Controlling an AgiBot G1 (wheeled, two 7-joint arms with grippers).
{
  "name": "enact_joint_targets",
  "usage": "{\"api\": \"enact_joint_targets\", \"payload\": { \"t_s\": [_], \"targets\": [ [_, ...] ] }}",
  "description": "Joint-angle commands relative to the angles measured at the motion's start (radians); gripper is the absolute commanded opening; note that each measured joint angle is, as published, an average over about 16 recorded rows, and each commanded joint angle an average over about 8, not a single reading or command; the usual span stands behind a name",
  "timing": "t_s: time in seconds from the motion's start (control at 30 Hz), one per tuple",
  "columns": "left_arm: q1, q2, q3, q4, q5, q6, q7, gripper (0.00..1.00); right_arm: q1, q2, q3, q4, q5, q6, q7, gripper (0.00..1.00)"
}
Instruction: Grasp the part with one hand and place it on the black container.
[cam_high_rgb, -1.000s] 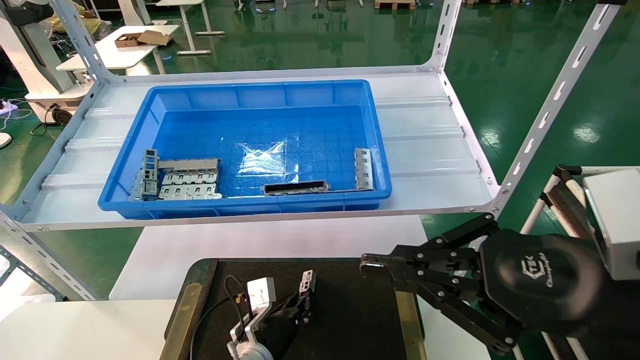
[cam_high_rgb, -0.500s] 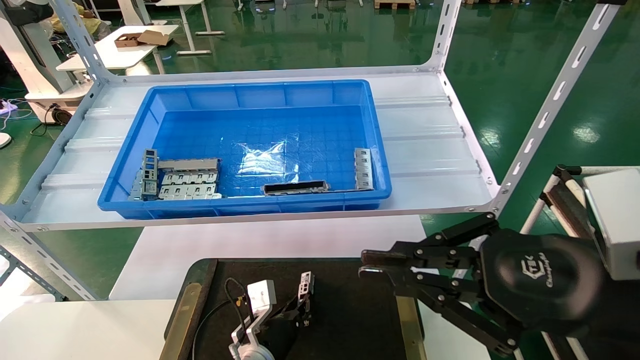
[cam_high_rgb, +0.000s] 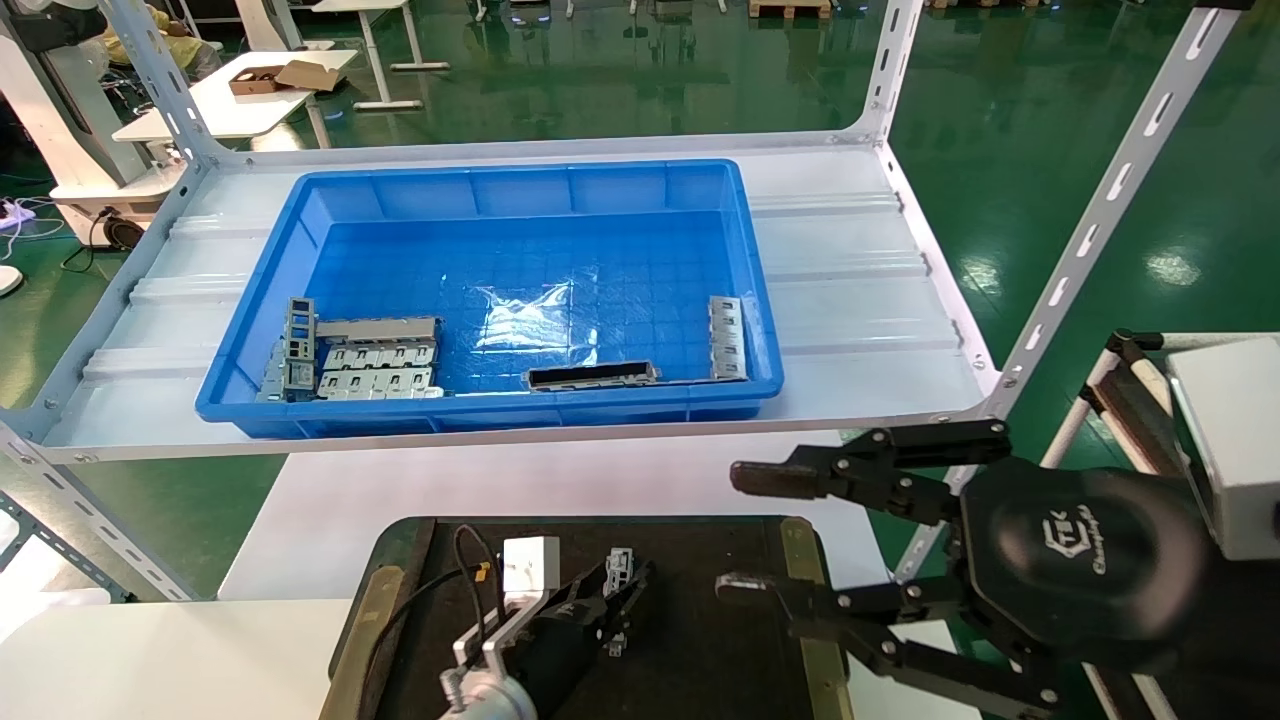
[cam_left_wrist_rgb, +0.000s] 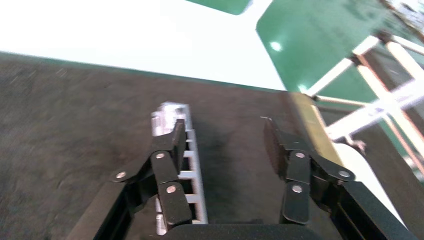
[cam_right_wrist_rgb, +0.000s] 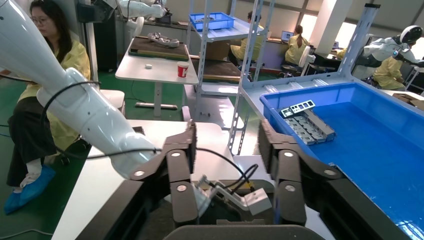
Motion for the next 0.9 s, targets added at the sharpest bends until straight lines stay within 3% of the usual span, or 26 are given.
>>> {"api": "enact_joint_targets", "payload": {
  "t_s": [0.03, 0.4, 0.9],
  "targets": [
    [0.007, -0.036, -0.007, -0.043, 0.023, 0.041, 0.003, 1.00, 0.000, 0.000, 0.000, 0.000, 0.000, 0.000, 0.000, 1.00],
    [0.053, -0.227, -0.114, -0.190, 0.059, 0.409, 0.108, 1.00, 0.000, 0.000, -0.001, 0.000, 0.000, 0.000, 0.000, 1.00],
    [0.076, -0.430, -0.284, -0.166, -0.065, 0.905, 0.342, 1.00, 0.000, 0.001, -0.001, 0.000, 0.001, 0.001, -0.001, 1.00]
  ]
}}
